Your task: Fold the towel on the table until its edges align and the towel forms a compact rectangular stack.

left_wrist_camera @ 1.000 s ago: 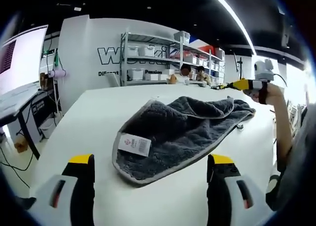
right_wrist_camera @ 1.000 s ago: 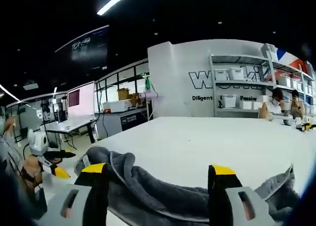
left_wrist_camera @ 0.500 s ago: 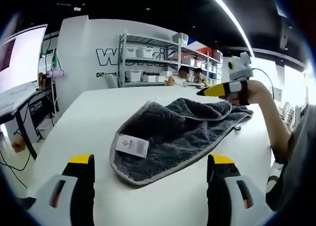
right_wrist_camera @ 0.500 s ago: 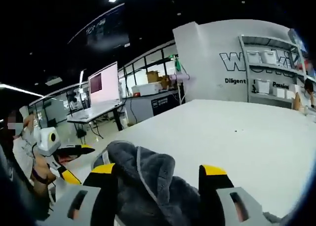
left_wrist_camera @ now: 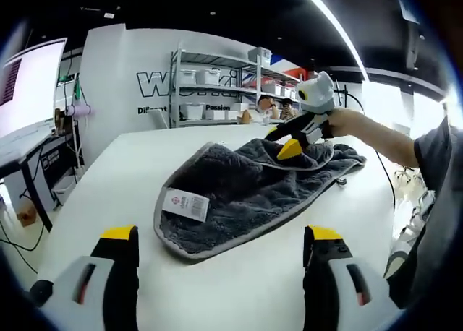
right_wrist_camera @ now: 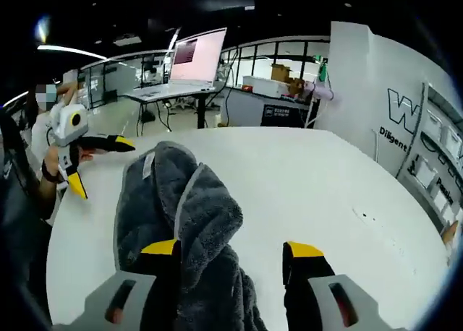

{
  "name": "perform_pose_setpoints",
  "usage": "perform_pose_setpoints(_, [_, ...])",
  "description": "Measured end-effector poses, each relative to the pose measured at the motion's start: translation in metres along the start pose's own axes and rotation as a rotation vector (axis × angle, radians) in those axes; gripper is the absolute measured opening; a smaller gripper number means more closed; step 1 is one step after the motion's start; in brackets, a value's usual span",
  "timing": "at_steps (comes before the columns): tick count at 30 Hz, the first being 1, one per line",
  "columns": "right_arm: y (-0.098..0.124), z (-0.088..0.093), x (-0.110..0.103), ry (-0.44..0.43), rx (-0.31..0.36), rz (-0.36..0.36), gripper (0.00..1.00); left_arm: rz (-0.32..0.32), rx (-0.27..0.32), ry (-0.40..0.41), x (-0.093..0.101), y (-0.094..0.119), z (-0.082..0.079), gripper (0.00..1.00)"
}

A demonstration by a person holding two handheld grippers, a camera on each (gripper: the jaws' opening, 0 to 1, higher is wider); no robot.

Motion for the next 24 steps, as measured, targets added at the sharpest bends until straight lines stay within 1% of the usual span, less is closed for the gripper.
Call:
perform_pose_setpoints(4, [-0.004,-0.015,-0.013,-0.073,0.085,-0.183,0.57,-0.015,-0.011,-0.016,0.001,0.004,-0.002,0.99])
perform_pose_setpoints(5, [-0.007,-0.019,-0.015,-0.097,0.113,-0.234,0.54,-0.019,-0.01,-0.015,0.0,0.005,-0.003,0.99])
perform_pose_setpoints(6, [-0.01,-0.02,-0.016,-0.126,0.112,-0.261,0.51,-0.025,-0.01,-0.015,-0.001,0.006,-0.004,0.99])
perform_pose_setpoints(7, [-0.012,-0.021,-0.012,-0.146,0.11,-0.279,0.47,-0.031,-0.012,-0.018,-0.001,0.007,-0.004,0.99])
perform_pose_setpoints(10, [-0.018,-0.023,-0.001,-0.205,0.106,-0.331,0.41,-0.05,-0.016,-0.025,-0.002,0.01,-0.005,0.99])
perform_pose_setpoints(12, [-0.018,-0.024,0.006,-0.264,0.116,-0.352,0.36,-0.055,-0.012,-0.02,-0.003,0.011,-0.006,0.99])
perform_pose_setpoints(16, [-0.021,-0.021,0.014,-0.325,0.09,-0.373,0.32,-0.068,-0.01,-0.009,-0.007,0.013,-0.006,0.99])
perform_pose_setpoints(18, [-0.022,-0.018,0.014,-0.351,0.079,-0.392,0.3,-0.07,-0.011,-0.009,-0.009,0.013,-0.006,0.99])
perform_pose_setpoints(20, [-0.02,-0.02,0.014,-0.389,0.096,-0.414,0.25,-0.072,-0.01,-0.008,-0.009,0.013,-0.007,0.99])
perform_pose_setpoints(22, [-0.018,-0.021,0.013,-0.428,0.113,-0.437,0.15,-0.073,-0.01,-0.007,-0.01,0.013,-0.007,0.99])
perform_pose_setpoints(24, [-0.018,-0.021,0.013,-0.433,0.117,-0.444,0.13,-0.073,-0.011,-0.007,-0.011,0.012,-0.007,0.99])
Point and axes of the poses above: the point that each gripper's makers call its tool centre point, and the gripper's own axes: y roughly backward along the fingers, x roughly to its right, z roughly out of its underside, the point moved 3 cm from there along y, roughly backward along the fingers, and after that the axes turned 15 degrees about -x, right-handed, at the moved point
